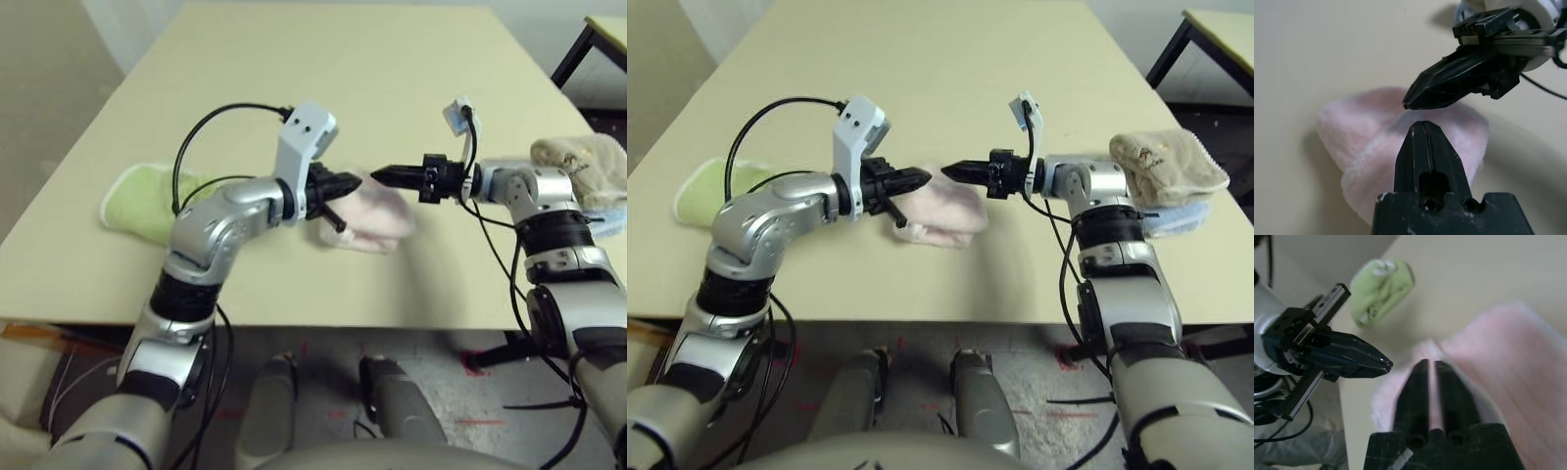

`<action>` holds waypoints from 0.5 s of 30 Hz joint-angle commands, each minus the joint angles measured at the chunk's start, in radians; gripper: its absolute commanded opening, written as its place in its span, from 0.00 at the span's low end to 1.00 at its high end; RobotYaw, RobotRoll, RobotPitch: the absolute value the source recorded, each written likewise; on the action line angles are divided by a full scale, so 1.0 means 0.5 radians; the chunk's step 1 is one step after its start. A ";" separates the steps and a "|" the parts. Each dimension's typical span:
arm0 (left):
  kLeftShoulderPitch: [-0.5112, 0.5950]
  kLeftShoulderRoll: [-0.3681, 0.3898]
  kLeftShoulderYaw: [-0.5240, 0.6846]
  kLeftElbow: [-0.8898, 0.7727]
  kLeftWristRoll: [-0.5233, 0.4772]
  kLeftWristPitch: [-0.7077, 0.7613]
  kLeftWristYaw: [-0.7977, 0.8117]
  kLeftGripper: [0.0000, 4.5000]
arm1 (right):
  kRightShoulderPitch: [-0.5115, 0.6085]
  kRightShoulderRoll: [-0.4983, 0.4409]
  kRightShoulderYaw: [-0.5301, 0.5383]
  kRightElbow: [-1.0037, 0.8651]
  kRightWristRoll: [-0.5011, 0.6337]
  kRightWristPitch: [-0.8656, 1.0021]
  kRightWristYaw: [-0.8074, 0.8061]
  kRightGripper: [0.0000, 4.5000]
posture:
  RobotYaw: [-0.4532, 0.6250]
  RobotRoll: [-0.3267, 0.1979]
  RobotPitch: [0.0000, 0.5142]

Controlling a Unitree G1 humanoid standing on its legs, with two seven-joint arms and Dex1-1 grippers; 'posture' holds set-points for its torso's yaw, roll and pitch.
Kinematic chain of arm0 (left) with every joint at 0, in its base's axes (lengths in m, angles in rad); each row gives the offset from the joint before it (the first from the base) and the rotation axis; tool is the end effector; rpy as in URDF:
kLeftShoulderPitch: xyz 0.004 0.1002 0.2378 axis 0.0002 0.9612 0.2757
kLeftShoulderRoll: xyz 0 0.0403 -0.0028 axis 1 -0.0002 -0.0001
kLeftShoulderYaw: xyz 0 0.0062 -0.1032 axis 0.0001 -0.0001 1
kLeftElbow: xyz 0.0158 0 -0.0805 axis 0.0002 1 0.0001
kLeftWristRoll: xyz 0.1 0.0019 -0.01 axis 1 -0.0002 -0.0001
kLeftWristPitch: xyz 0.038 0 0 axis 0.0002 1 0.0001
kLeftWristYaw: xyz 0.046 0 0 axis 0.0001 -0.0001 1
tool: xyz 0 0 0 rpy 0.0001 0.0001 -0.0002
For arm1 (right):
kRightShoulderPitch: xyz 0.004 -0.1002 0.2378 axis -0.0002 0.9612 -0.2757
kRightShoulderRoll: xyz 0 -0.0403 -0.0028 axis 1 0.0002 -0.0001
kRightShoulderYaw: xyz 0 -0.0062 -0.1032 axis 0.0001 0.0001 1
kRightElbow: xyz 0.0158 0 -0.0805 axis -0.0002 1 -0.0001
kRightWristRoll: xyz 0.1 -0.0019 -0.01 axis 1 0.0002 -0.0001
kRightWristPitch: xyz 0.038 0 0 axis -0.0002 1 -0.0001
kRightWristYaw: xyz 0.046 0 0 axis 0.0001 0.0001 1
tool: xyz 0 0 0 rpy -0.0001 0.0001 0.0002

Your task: Fold the towel and set it aside.

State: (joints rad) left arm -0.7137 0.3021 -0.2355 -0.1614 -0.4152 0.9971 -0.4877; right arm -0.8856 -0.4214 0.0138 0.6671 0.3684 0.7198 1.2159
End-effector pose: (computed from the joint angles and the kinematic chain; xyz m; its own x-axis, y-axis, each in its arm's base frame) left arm 0.2790 0.1066 0.1885 0.5557 -0.7728 -0.3065 0.8117 0.5840 -0.0008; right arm 0.3416 -0.2066 0.1527 0.3246 0.9283 -0.1814 -0.8227 0.3717 0.4302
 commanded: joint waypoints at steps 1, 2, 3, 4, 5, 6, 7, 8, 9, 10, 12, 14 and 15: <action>0.034 -0.026 -0.114 0.185 0.100 -0.048 -0.019 0.00 | 0.071 0.024 0.062 0.090 -0.089 -0.024 -0.082 0.00 | 0.55 0.62 0.18; 0.053 -0.029 -0.144 0.256 0.137 -0.082 -0.022 0.00 | 0.082 0.037 0.083 0.131 -0.122 -0.048 -0.115 0.00 | 0.55 0.62 0.18; 0.069 -0.030 -0.170 0.316 0.169 -0.106 -0.024 0.00 | 0.091 0.050 0.099 0.175 -0.157 -0.075 -0.153 0.00 | 0.55 0.62 0.18; 0.082 -0.033 -0.186 0.362 0.194 -0.123 -0.026 0.00 | 0.097 0.060 0.113 0.216 -0.189 -0.100 -0.188 0.00 | 0.55 0.62 0.18; 0.095 -0.041 -0.193 0.396 0.211 -0.136 -0.027 0.00 | 0.105 0.066 0.129 0.250 -0.218 -0.131 -0.210 0.00 | 0.55 0.62 0.18; 0.106 -0.045 -0.199 0.404 0.224 -0.143 -0.030 0.00 | 0.114 0.070 0.139 0.270 -0.238 -0.156 -0.224 0.00 | 0.55 0.62 0.18; 0.116 -0.048 -0.199 0.400 0.232 -0.147 -0.033 0.00 | 0.120 0.073 0.138 0.283 -0.249 -0.178 -0.235 0.00 | 0.55 0.62 0.19; 0.126 -0.053 -0.191 0.383 0.232 -0.145 -0.035 0.00 | 0.122 0.077 0.131 0.291 -0.252 -0.197 -0.244 0.00 | 0.55 0.62 0.19; 0.137 -0.060 -0.170 0.346 0.222 -0.131 -0.032 0.00 | 0.121 0.079 0.112 0.289 -0.243 -0.215 -0.242 0.00 | 0.55 0.62 0.19; 0.146 -0.062 -0.148 0.305 0.213 -0.117 -0.028 0.00 | 0.118 0.079 0.093 0.283 -0.229 -0.232 -0.232 0.00 | 0.55 0.62 0.19; 0.163 -0.049 -0.086 0.176 0.181 -0.082 -0.021 0.04 | 0.117 0.070 0.048 0.232 -0.175 -0.266 -0.176 0.11 | 0.54 0.62 0.19; 0.169 -0.052 0.014 0.042 0.128 0.001 0.002 0.14 | 0.116 0.055 0.010 0.178 -0.126 -0.270 -0.126 0.24 | 0.54 0.62 0.19; 0.166 -0.053 0.098 -0.052 0.085 0.072 0.022 0.21 | 0.117 0.039 -0.005 0.141 -0.106 -0.265 -0.098 0.30 | 0.53 0.62 0.19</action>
State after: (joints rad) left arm -0.6346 0.2736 -0.2320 -0.1256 -0.3448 0.9900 -0.4896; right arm -0.8399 -0.3811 0.0303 0.7615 0.3001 0.5936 1.1535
